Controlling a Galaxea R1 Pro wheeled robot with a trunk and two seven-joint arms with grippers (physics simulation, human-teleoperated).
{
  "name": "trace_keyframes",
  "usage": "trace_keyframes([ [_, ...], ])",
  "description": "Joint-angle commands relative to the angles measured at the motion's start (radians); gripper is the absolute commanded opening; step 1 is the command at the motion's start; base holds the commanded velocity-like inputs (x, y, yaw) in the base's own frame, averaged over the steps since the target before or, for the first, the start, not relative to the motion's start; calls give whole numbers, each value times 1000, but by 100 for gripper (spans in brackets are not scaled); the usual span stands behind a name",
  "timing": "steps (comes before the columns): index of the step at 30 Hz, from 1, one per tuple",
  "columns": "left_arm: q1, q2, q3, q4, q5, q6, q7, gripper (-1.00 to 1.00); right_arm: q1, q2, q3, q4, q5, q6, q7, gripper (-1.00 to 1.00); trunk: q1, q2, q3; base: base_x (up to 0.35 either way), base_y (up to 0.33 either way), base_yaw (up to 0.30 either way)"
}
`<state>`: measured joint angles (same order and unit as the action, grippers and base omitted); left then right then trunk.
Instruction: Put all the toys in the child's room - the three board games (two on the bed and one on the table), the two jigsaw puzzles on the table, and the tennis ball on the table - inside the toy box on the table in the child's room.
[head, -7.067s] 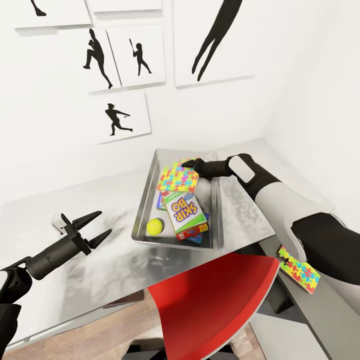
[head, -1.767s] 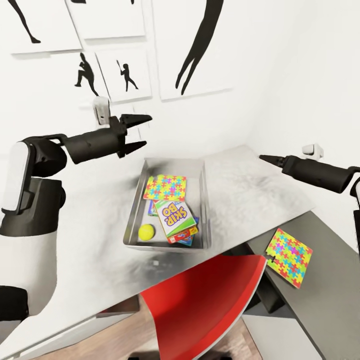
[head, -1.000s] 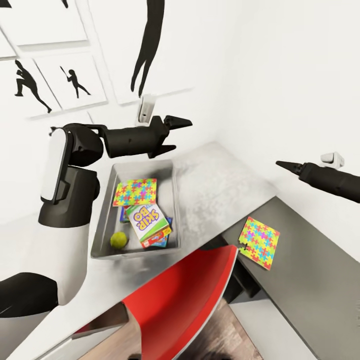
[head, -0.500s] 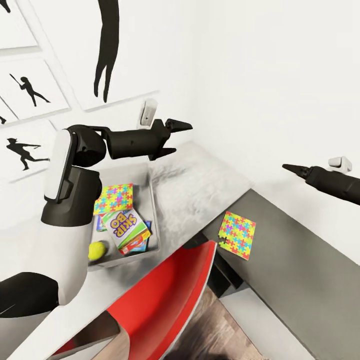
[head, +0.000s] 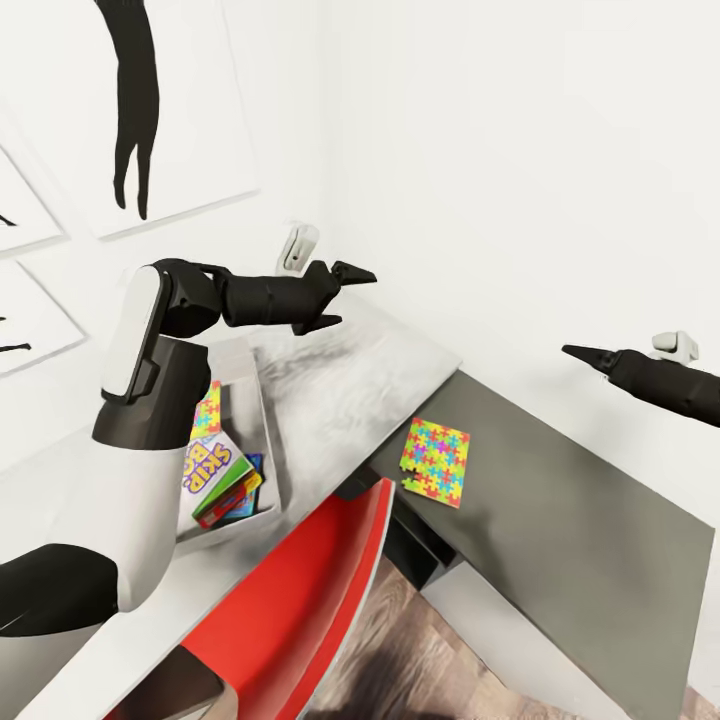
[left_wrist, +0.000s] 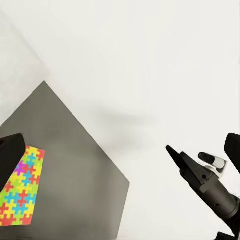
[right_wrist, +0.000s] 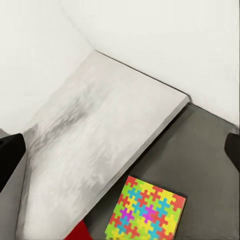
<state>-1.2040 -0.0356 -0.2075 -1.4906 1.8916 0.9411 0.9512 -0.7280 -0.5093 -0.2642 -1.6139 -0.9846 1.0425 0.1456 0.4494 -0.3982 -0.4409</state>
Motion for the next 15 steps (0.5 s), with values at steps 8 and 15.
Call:
trace_keyframes([
  [8, 2, -1, -30, 51, -54, 1, 28, 100, 60, -1, -46, 1, 3, 5, 11, 100, 1, -2, 6, 0, 0, -238],
  [15, 3, -5, -56, 91, -78, -1, 32, 100, 128, -1, -91, 0, -3, 5, 22, 100, 1, -2, 14, 0, 0, -232],
])
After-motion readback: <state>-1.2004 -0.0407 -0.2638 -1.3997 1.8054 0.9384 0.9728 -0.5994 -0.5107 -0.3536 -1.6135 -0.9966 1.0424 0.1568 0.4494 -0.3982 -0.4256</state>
